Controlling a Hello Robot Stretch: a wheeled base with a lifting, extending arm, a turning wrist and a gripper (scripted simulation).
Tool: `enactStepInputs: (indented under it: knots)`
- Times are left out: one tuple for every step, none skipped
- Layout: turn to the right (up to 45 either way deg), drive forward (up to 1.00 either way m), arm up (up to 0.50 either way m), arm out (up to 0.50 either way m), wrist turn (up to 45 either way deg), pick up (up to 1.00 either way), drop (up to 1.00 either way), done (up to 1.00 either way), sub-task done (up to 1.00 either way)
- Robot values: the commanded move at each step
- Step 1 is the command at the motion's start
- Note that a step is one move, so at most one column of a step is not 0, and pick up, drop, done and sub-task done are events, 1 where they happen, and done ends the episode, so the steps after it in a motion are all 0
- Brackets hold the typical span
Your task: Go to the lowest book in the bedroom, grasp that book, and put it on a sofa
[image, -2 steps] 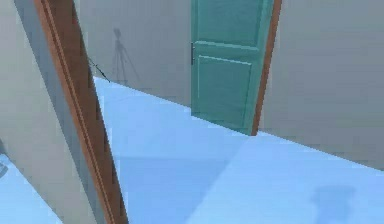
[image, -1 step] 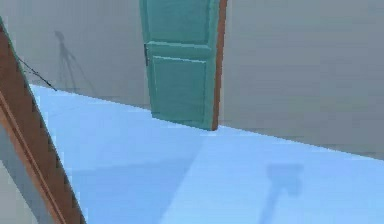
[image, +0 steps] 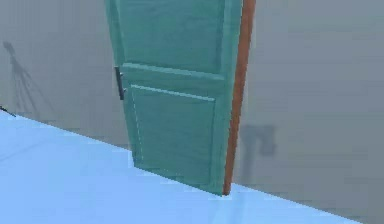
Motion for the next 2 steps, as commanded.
enactStepInputs:
  knots:
    - [-45.0, 0.00, 0.00, 0.00, 0.0, 0.00, 0.00, 0.00, 0.00]
    - [-12.0, 0.00, 0.00, 0.00, 0.0, 0.00, 0.00, 0.00, 0.00]
